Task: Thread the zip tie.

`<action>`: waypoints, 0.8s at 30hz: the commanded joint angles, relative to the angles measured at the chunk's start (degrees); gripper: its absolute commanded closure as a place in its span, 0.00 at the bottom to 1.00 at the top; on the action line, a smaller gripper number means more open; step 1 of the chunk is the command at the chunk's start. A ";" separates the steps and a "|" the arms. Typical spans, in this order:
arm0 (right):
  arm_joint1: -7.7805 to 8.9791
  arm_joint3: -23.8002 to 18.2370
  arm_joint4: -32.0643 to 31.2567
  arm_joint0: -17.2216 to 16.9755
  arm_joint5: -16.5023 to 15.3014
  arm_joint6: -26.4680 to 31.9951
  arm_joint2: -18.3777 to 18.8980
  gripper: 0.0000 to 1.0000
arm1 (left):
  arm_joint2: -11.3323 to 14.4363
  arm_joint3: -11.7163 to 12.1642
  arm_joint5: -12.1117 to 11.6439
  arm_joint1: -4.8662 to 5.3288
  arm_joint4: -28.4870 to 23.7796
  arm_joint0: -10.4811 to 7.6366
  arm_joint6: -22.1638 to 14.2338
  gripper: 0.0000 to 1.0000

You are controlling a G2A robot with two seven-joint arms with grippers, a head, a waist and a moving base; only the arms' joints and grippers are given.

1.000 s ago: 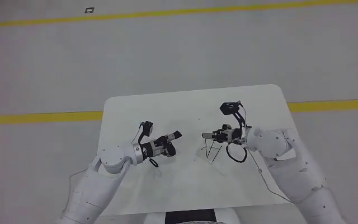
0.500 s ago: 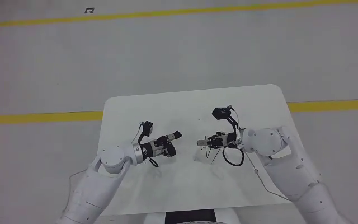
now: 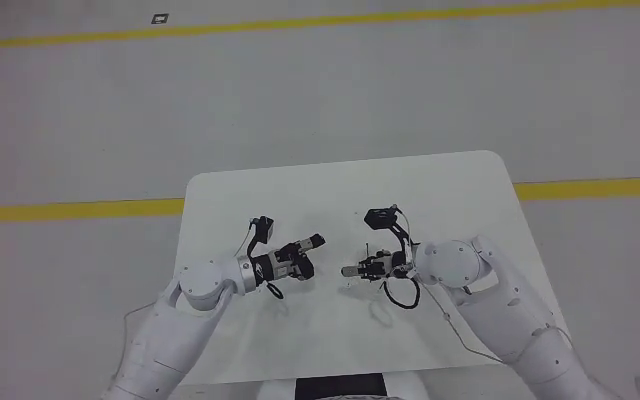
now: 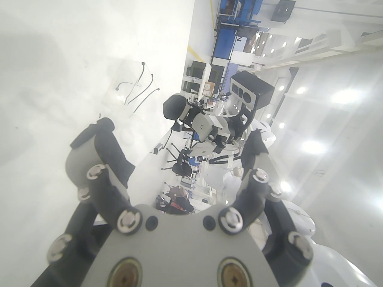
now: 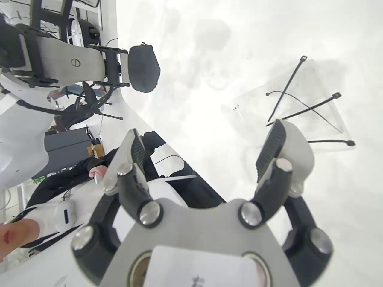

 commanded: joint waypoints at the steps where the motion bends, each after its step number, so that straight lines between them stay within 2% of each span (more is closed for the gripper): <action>1: 0.00 -0.01 0.01 -0.01 0.01 0.00 0.01 0.00 | 0.00 0.00 0.00 0.00 0.00 0.00 0.00 0.00; 5: 0.00 -0.01 0.01 -0.01 0.01 0.00 0.01 0.00 | 0.00 0.00 0.00 0.00 0.00 0.00 0.00 0.00; 6: 0.07 0.05 -3.26 0.14 0.44 -1.68 -0.26 0.00 | 0.00 0.00 0.00 0.00 0.00 0.00 0.00 0.00; 8: -0.14 -0.68 -6.53 -0.63 2.54 -4.99 -2.09 0.00 | 0.00 0.00 0.00 0.00 0.00 0.00 0.00 0.00; 15: -0.84 0.34 -11.23 0.46 6.45 -8.30 -6.11 0.00 | 0.00 0.00 0.00 0.00 0.00 0.00 0.00 0.00; 24: -0.99 0.44 -11.03 0.67 6.64 -8.86 -6.53 0.00 | 0.00 0.00 0.00 0.00 0.00 0.00 0.00 0.00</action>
